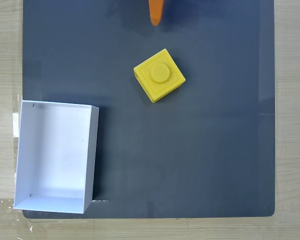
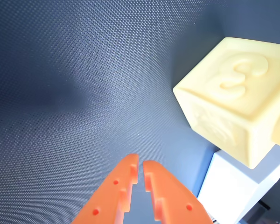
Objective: Grasp a yellow block and put it in the box
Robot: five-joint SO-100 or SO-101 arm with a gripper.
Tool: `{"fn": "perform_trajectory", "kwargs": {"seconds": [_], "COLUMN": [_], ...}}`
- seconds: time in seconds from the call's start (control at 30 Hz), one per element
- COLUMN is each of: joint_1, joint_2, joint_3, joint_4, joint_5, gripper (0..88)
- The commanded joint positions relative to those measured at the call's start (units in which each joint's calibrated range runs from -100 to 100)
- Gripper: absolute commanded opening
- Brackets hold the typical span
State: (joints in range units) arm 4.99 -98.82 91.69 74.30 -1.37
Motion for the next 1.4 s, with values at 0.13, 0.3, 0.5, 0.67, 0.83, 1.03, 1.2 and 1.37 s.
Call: {"fn": "perform_trajectory", "kwargs": {"seconds": [0.13, 0.3, 0.5, 0.67, 0.83, 1.03, 1.2, 1.37], "joint_1": [0.48, 0.48, 0.48, -0.11, -0.11, -1.71, -6.93, -8.70], "joint_2": [-0.16, -0.16, -0.16, -0.08, 0.35, 10.77, 31.02, 48.31], "joint_3": [0.17, 0.17, -0.01, -0.01, -0.28, -4.99, -20.54, -38.46], "joint_4": [-0.04, -0.04, -0.04, -0.04, -0.04, -15.40, -22.90, -22.73], "joint_5": [-0.31, -0.31, -0.36, -0.10, 0.06, 0.11, 0.11, 0.11], "gripper": [1.4, 1.4, 1.4, 2.0, 2.1, 1.4, 1.9, 2.1]}}
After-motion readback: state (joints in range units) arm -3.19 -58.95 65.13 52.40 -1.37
